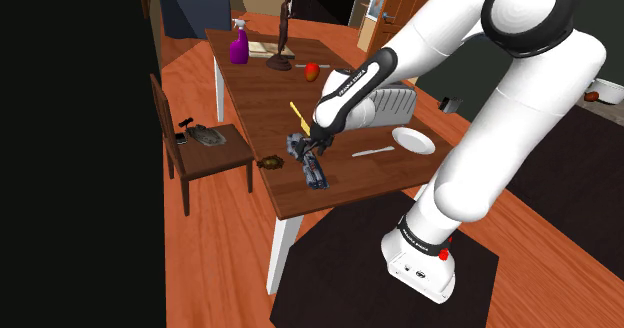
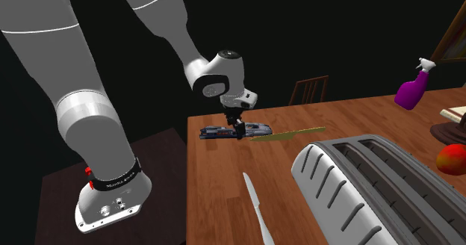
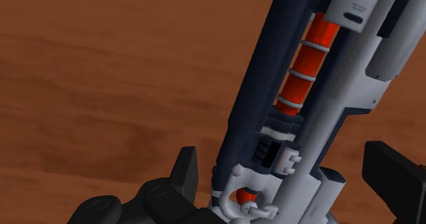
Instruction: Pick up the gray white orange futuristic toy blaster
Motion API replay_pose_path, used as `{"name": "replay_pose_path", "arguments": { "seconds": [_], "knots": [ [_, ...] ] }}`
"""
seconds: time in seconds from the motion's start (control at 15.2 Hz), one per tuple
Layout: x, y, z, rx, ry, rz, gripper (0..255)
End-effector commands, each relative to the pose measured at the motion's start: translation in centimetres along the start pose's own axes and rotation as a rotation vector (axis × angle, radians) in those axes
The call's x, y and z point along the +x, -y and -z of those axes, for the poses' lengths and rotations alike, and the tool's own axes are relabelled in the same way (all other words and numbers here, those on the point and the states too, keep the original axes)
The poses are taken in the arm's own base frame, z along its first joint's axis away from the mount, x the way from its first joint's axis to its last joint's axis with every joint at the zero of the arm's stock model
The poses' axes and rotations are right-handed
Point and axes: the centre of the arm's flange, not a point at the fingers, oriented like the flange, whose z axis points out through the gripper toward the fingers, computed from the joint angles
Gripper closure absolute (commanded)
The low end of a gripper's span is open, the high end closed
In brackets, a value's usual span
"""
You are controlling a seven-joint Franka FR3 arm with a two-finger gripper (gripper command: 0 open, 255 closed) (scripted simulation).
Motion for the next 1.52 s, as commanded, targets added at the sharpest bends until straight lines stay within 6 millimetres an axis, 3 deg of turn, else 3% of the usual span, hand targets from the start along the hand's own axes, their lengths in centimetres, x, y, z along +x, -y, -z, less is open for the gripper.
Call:
{"name": "replay_pose_path", "arguments": {
  "seconds": [0.0,0.07,0.66,1.45],
  "knots": [
    [0.0,-0.1,-0.4,0.000,-0.001,0.000,0],
    [0.0,-0.2,-0.3,0.000,-0.001,0.000,255],
    [0.0,-0.1,-0.4,0.000,-0.001,0.000,255],
    [0.6,0.4,5.9,0.000,-0.001,0.000,255]
  ]
}}
